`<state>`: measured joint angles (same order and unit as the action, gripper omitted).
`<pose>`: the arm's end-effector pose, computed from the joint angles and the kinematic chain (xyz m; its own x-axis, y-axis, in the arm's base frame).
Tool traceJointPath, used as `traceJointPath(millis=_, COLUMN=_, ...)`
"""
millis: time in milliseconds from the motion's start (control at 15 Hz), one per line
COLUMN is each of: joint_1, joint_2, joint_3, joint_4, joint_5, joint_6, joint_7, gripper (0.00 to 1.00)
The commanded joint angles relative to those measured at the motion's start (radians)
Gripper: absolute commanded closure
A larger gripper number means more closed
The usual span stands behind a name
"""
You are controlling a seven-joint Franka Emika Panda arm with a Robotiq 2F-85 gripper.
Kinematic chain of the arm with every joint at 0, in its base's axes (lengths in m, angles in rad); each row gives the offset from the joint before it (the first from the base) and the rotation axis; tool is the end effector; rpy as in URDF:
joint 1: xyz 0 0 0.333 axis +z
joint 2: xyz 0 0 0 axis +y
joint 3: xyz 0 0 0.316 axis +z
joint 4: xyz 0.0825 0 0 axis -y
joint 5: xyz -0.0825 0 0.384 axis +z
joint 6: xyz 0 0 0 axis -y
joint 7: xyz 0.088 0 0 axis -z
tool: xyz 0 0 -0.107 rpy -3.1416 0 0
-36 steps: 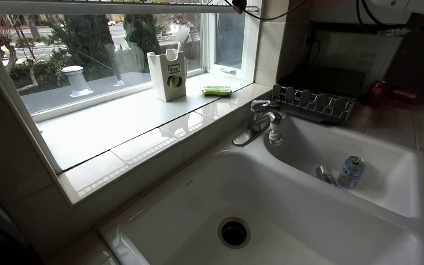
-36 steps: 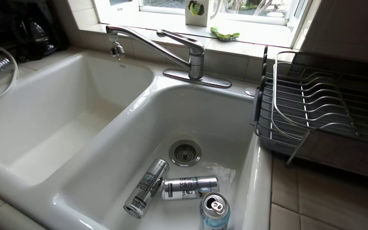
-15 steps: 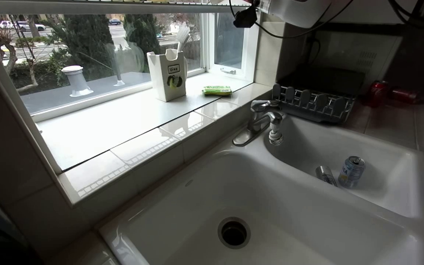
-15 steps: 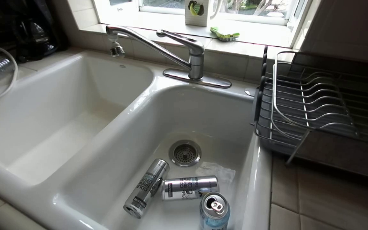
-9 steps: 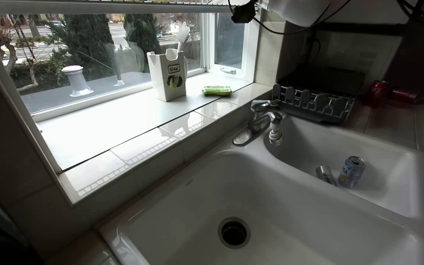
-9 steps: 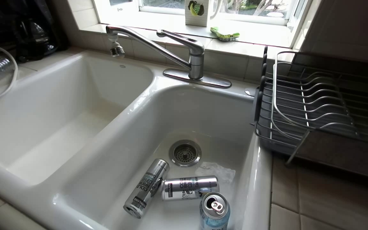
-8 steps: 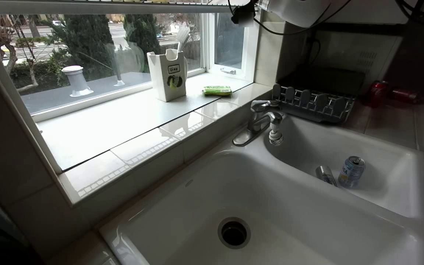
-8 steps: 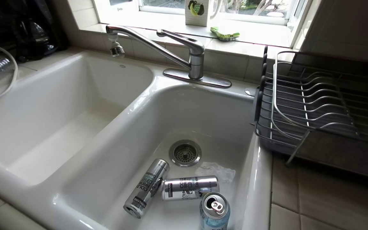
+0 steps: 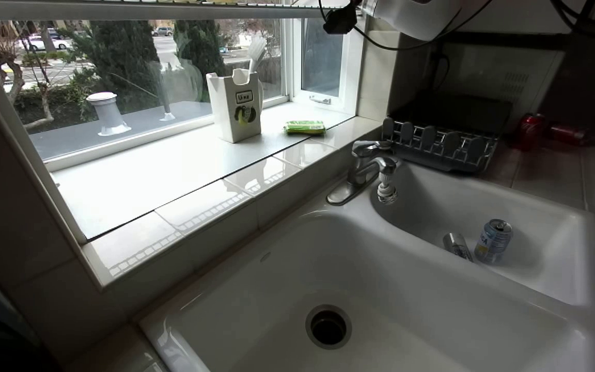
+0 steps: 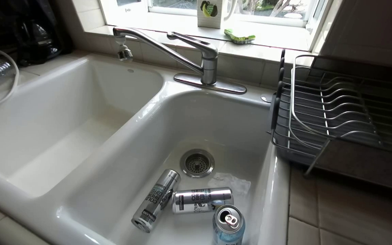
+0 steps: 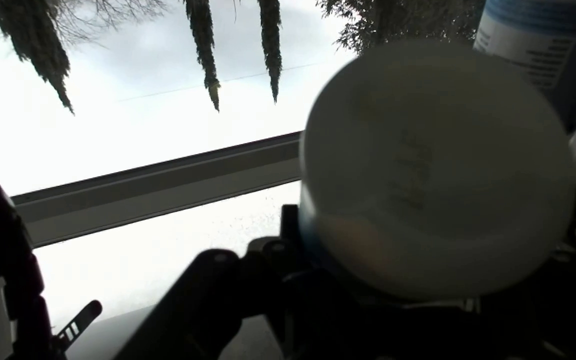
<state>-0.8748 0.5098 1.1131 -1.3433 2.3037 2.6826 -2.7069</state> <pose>0.6953 -0.0450 0.6292 -0.3669 -0.1568 0.9170 0.3674 -0.9300 -0.0120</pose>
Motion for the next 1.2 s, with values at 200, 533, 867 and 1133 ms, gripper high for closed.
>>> traceJointPath(millis=200, joint_1=0.028, joint_2=0.062, joint_3=-0.007, joint_4=0.014, joint_5=-0.004, joint_6=-0.101, joint_7=-0.023, gripper=0.62)
traceJointPath(millis=533, joint_1=0.087, joint_2=0.082, joint_3=-0.084, joint_4=0.054, joint_5=0.014, joint_6=-0.171, joint_7=-0.031, gripper=0.62)
traceJointPath(millis=867, joint_1=0.35, joint_2=0.012, joint_3=-0.486, joint_4=0.102, joint_5=0.147, joint_6=-0.316, joint_7=0.017, gripper=0.62)
traceJointPath(millis=1133, joint_1=0.561, joint_2=0.01, joint_3=-0.763, joint_4=0.152, joint_5=0.239, joint_6=-0.359, joint_7=0.053, gripper=0.62)
